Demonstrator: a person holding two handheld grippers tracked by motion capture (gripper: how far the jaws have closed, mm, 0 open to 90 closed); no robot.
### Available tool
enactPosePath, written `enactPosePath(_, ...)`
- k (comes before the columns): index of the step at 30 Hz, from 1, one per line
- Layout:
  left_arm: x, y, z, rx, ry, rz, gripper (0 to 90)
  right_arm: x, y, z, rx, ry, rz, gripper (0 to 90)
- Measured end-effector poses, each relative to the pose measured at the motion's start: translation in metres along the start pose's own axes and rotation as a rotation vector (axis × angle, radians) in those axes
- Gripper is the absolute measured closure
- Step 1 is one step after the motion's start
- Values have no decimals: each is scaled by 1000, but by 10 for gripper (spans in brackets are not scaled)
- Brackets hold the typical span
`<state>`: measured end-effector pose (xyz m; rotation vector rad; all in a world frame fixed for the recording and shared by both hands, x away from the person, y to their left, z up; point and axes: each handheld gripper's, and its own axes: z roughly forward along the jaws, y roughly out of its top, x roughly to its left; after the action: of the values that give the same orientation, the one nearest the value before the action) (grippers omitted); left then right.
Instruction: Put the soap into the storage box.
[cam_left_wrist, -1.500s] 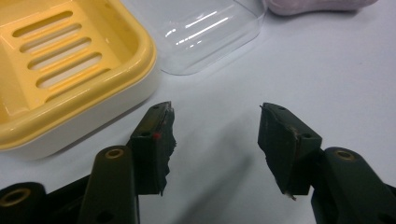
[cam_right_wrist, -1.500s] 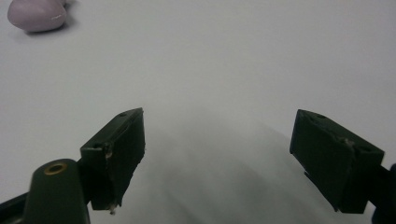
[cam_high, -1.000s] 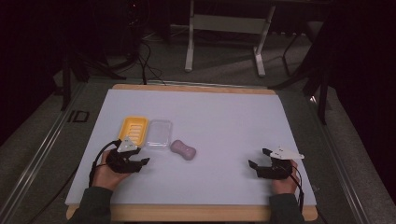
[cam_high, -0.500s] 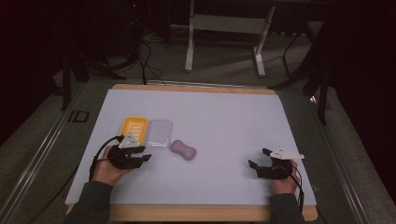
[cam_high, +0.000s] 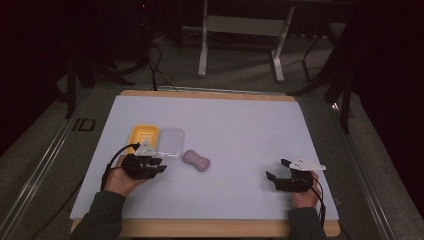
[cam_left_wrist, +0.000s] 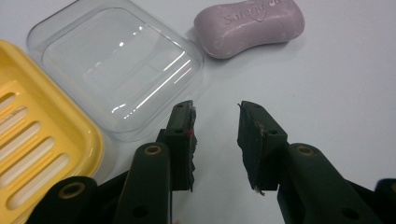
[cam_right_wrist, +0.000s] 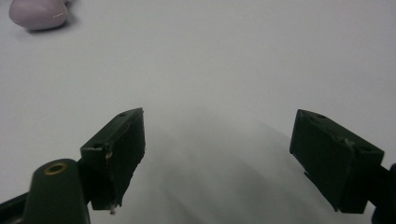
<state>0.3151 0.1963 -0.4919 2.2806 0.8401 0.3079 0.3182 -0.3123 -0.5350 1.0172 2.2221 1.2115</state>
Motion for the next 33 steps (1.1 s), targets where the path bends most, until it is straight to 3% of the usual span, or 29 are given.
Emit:
enactPosePath(16, 1, 9, 10, 19, -12, -6, 635, 0, 0, 0, 2, 2, -2, 177)
enactPosePath(26, -3, 18, 20, 32, -23, 19, 671, 0, 0, 0, 2, 4, 1, 177)
enactPosePath(33, -1, 22, 22, 22, -43, 12, 684, 0, 0, 0, 1, 6, 0, 177)
